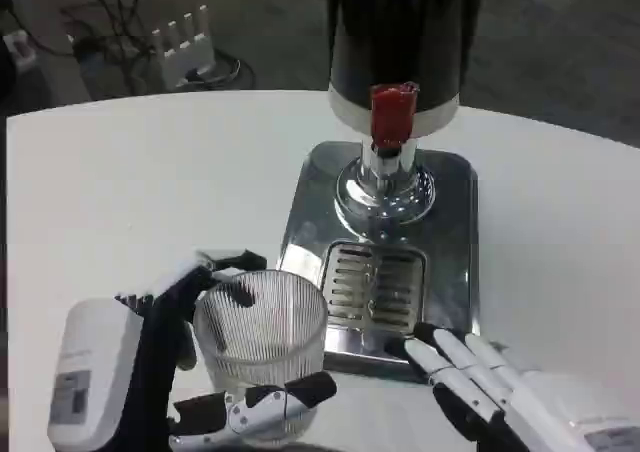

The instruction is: Grasp the cup under the faucet to collect the drink, then remove the cup.

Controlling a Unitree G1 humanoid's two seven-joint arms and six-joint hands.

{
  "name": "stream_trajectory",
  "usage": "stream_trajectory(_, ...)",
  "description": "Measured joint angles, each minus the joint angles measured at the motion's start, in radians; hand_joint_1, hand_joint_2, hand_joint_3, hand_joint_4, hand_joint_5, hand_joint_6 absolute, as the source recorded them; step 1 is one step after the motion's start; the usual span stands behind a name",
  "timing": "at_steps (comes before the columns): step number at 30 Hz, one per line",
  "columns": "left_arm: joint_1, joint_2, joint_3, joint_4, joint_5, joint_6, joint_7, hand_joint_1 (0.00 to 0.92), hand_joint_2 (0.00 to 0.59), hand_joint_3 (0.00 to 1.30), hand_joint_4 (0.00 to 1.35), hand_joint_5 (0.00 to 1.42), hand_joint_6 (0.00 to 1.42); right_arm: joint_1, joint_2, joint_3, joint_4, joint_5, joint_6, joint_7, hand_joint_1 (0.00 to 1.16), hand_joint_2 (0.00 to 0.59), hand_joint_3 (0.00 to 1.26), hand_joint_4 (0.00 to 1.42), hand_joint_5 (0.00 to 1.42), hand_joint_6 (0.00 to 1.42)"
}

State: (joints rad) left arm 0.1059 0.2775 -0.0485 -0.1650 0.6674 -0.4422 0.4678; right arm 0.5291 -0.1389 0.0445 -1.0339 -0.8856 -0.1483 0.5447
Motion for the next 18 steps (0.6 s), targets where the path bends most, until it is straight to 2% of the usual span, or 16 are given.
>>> stream_trajectory(18,-0.012,-0.001,0.002,0.000,0.000,-0.001,-0.006,0.470,0.005,0.77,0.87,0.97,1.15,0.039,0.028,-0.014,0.000,0.005,-0.020,0.005,0.52,0.448,0.07,0.00,0.00,0.00)
